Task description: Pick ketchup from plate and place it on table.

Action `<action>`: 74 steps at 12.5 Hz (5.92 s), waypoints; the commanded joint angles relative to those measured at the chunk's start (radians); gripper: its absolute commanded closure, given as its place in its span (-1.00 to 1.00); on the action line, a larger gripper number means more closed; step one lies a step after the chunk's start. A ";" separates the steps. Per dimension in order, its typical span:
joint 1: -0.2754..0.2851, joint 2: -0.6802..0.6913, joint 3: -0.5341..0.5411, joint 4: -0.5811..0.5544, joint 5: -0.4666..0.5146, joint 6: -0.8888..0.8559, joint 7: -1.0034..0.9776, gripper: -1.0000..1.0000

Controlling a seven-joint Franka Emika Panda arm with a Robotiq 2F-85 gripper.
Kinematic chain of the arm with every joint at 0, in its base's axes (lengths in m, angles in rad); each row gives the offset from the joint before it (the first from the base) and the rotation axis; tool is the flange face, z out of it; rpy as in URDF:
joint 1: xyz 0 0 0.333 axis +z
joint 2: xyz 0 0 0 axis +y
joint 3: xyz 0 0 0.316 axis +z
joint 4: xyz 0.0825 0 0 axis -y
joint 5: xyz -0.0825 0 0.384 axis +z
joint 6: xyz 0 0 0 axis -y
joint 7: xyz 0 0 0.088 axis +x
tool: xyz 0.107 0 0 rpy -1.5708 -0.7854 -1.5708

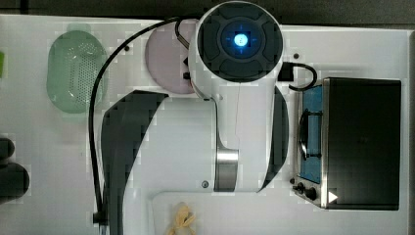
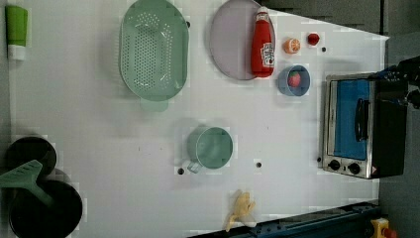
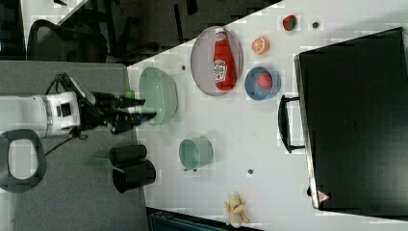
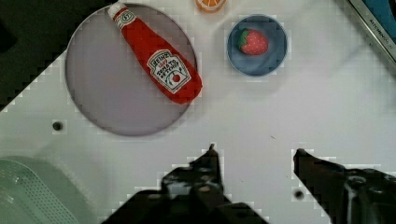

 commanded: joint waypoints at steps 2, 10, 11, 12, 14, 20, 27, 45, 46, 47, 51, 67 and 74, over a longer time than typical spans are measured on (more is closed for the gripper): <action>-0.107 -0.262 0.046 -0.109 0.016 -0.203 0.030 -0.80; -0.097 -0.023 0.094 -0.107 0.016 -0.007 -0.045 -1.00; -0.094 0.017 0.101 -0.104 0.016 0.030 -0.059 -1.00; -0.091 0.058 0.108 -0.103 0.016 0.068 -0.081 -1.00; -0.089 0.139 0.123 -0.092 0.016 0.144 -0.171 -1.00; -0.088 0.369 0.126 -0.035 0.014 0.367 -0.515 -1.00; -0.079 0.614 0.127 0.134 -0.031 0.415 -0.599 -1.00; -0.048 0.885 0.120 0.299 -0.086 0.654 -0.688 -0.20; -0.048 0.884 0.120 0.301 -0.086 0.654 -0.687 -0.19; -0.048 0.878 0.122 0.303 -0.085 0.653 -0.685 -0.19; -0.049 0.792 0.133 0.320 -0.075 0.633 -0.628 -0.19; -0.108 0.167 0.011 0.022 0.055 0.033 -0.556 -0.19; -0.108 0.094 -0.011 -0.302 0.055 0.248 -0.556 -0.19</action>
